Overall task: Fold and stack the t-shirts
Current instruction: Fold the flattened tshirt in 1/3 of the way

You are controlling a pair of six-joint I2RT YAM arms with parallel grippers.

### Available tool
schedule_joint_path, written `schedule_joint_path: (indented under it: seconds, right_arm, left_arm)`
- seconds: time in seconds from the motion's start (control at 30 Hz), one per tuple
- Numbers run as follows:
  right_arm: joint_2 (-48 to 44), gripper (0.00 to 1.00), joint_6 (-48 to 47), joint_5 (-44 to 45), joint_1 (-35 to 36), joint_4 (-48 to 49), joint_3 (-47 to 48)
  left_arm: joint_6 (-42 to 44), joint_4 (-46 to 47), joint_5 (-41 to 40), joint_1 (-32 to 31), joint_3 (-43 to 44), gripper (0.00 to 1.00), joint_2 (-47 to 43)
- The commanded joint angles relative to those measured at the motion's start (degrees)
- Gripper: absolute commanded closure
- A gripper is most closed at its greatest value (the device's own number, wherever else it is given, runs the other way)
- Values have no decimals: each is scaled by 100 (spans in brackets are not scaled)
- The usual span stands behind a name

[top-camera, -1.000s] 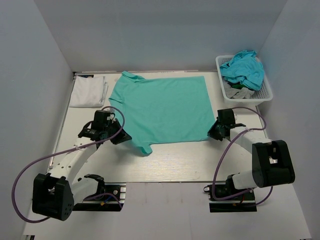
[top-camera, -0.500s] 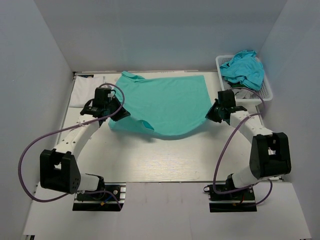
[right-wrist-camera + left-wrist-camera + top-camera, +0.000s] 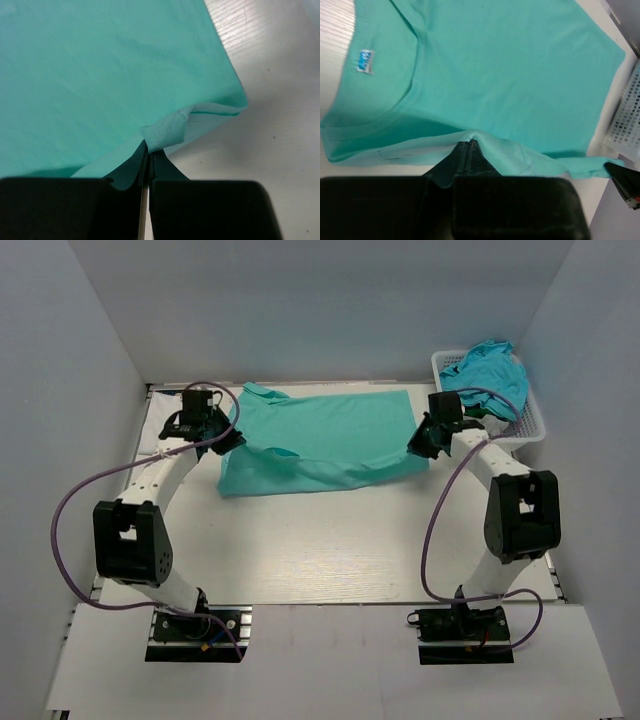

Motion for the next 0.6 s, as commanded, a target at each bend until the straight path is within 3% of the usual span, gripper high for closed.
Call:
schedule_joint_path:
  seconds: [0.0, 0.27, 0.33, 0.37, 0.4, 0.43, 0.47, 0.53, 0.57]
  right_arm:
    - [283, 100, -23, 189, -53, -203, 500]
    - [1389, 100, 12, 471, -105, -756, 1809]
    - [1671, 95, 56, 437, -114, -897, 2325]
    - [1829, 91, 65, 340, -123, -958, 2424]
    - [1883, 75, -118, 209, -123, -846, 2608]
    - [1979, 71, -181, 147, -106, -766, 2723]
    - [1963, 67, -242, 94, -105, -557, 2767]
    - [1850, 51, -505, 84, -53, -40, 2567]
    - [1805, 48, -576, -142, -53, 51, 2427]
  left_arm:
    - [141, 212, -198, 155, 361, 100, 96]
    - [432, 636, 84, 322, 930, 100, 1054]
    - [432, 531, 22, 375, 1169, 100, 1535]
    - [432, 347, 22, 437, 1509, 93, 1721]
    - [432, 232, 22, 437, 1730, 74, 1923]
    - [432, 83, 109, 507, 1976, 54, 2125]
    - [432, -154, 232, 507, 2483, 20, 2510]
    - [379, -313, 312, 569, 3074, 0, 2811]
    - [379, -245, 312, 569, 3199, 0, 2917]
